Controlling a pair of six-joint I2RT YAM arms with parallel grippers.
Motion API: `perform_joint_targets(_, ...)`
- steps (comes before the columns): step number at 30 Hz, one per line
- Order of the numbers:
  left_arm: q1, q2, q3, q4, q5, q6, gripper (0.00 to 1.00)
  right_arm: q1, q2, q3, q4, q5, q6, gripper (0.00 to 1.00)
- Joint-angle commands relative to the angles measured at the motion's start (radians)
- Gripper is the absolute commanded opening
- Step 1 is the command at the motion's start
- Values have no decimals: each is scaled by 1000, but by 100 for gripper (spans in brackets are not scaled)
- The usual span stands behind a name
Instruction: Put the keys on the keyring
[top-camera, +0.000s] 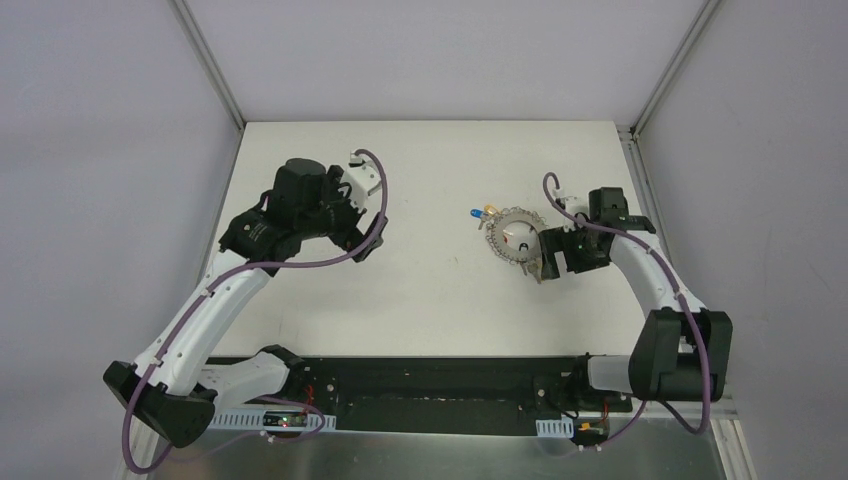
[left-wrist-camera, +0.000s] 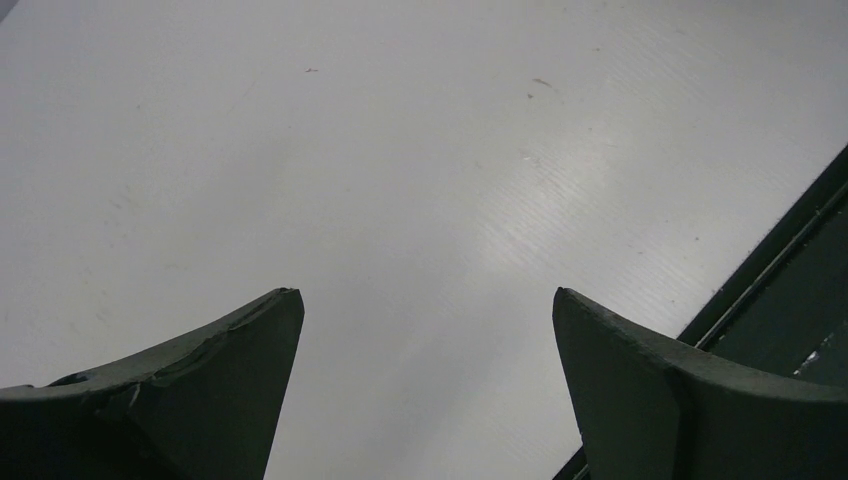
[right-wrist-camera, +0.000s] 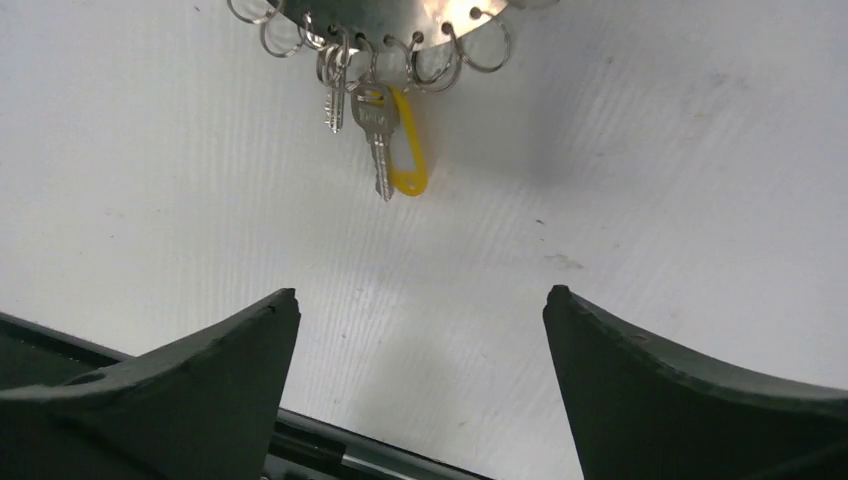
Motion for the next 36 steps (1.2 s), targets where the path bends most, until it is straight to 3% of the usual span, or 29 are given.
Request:
perform_joint_targets(1,18,-72,-45,32,-171,6,99,-6,-115,109,-72,13,22,100)
perform_joint_targets(12,126,-236,-202,185,-456,-128,99,-4,-197,311,20,-5,198,100)
perform_joint_targets(19,262,-334,-297,272,-522,-254,99,-5,-321,240,269,-36,337,100)
perform_joint_targets(26,342,-426,-414,340,-469,-329,99,-5,-379,135,391,-223,402,100)
perform_joint_targets(31,349,-446,-473,376,-370,-315,99,-5,-473,1,521,-243,437,100)
perform_joint_targets(36,349,-432,-542,463,-346,-305,99,-33,-496,-25,543,-238,462,100)
